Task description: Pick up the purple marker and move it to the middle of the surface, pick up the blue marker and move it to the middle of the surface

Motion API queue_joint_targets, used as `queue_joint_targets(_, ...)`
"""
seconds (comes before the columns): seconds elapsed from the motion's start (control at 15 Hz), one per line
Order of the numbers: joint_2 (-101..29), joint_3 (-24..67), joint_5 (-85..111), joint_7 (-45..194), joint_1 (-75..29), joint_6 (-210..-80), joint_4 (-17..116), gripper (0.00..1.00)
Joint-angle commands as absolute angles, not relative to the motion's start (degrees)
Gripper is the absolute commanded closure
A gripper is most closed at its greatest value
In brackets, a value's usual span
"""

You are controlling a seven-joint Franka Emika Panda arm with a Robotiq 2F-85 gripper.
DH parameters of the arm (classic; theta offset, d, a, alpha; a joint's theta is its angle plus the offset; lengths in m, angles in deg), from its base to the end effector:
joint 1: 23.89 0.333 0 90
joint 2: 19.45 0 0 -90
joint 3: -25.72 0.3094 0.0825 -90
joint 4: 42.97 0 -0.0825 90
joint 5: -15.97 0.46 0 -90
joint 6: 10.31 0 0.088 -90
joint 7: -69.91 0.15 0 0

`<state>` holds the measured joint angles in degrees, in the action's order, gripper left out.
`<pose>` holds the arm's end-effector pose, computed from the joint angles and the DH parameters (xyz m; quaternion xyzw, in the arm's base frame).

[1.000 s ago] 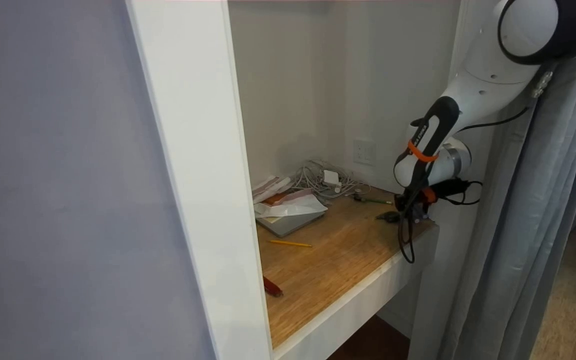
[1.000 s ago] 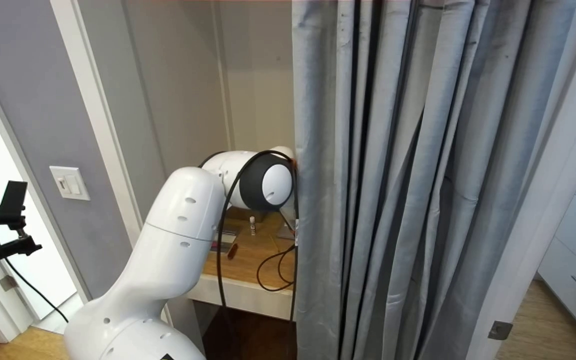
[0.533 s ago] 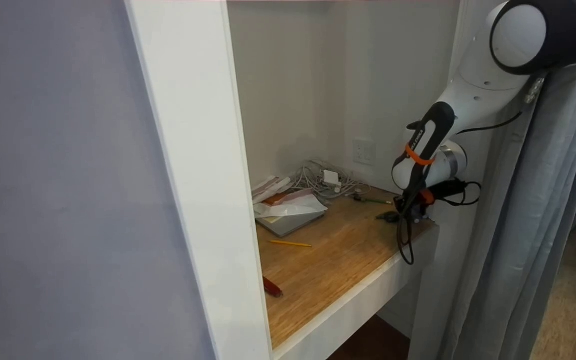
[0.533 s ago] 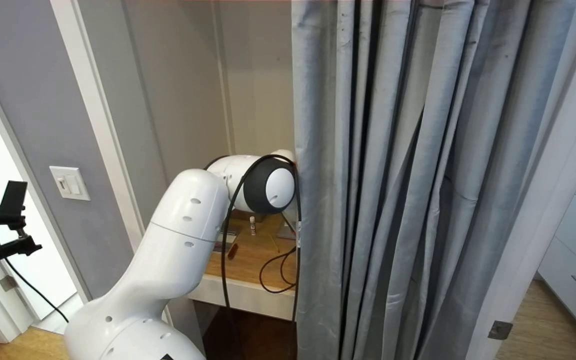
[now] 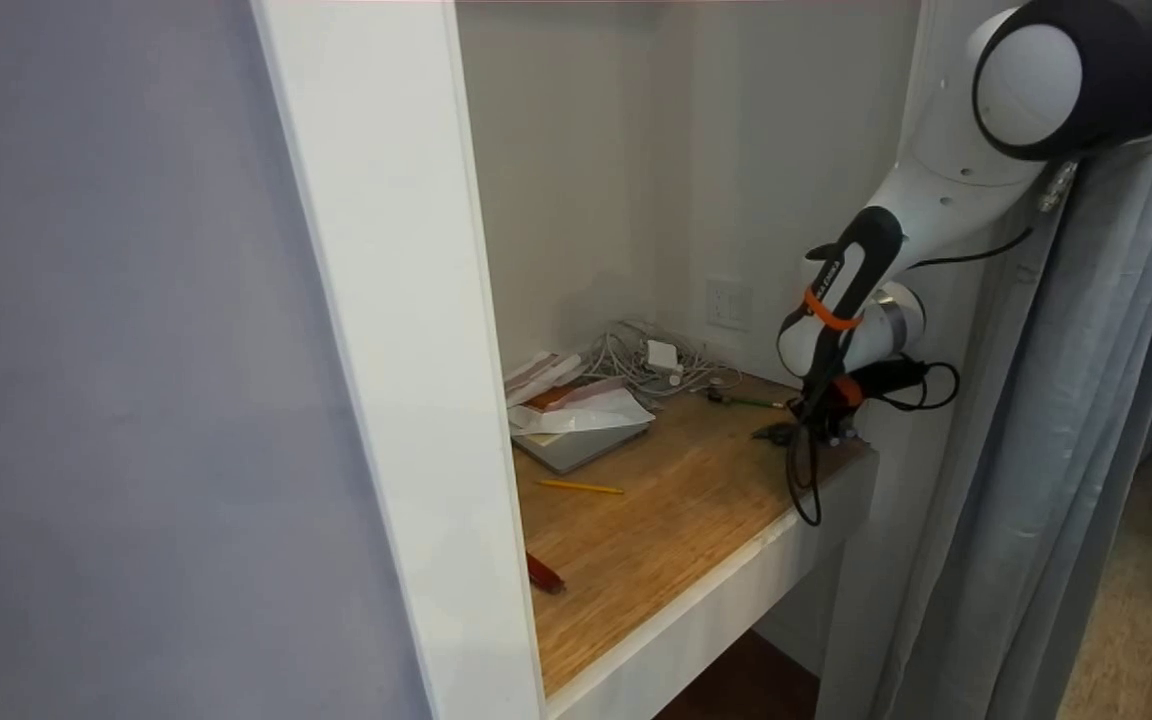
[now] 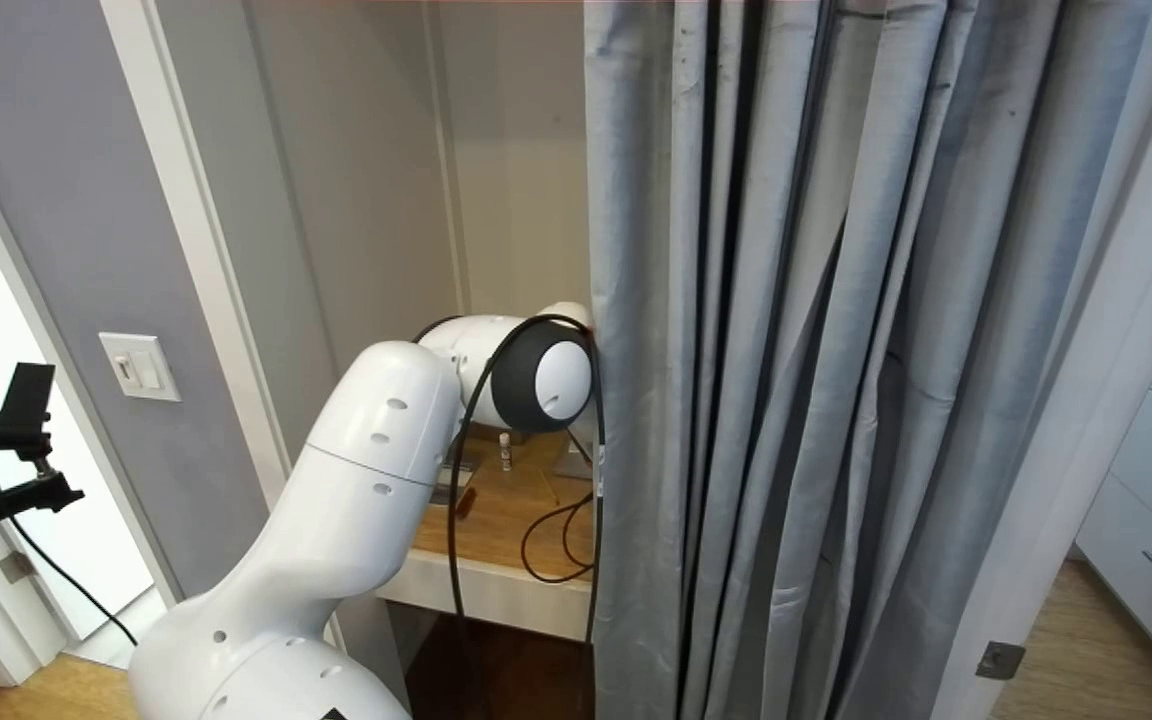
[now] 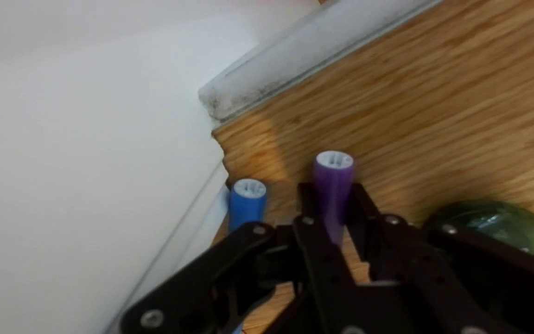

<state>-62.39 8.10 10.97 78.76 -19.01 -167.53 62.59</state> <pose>0.6832 -0.1585 0.0418 0.9838 -0.0995 0.0841 0.1229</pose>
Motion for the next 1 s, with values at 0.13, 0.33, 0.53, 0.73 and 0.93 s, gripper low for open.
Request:
queue_joint_targets(0.13, -61.1, 9.6, 10.7, 81.1, -20.6, -165.9, 62.0, 0.90)
queue_joint_targets(0.33, -58.7, 9.0, 10.4, 82.5, -20.1, -167.3, 63.8, 0.90)
queue_joint_targets(0.53, -54.9, 11.4, 11.6, 81.1, -21.6, -168.2, 66.4, 0.90)
queue_joint_targets(0.73, -50.3, 20.8, 16.0, 72.8, -27.4, -169.4, 69.7, 0.90)
queue_joint_targets(0.93, -47.0, 30.2, 21.9, 64.1, -32.7, -170.1, 72.7, 0.90)
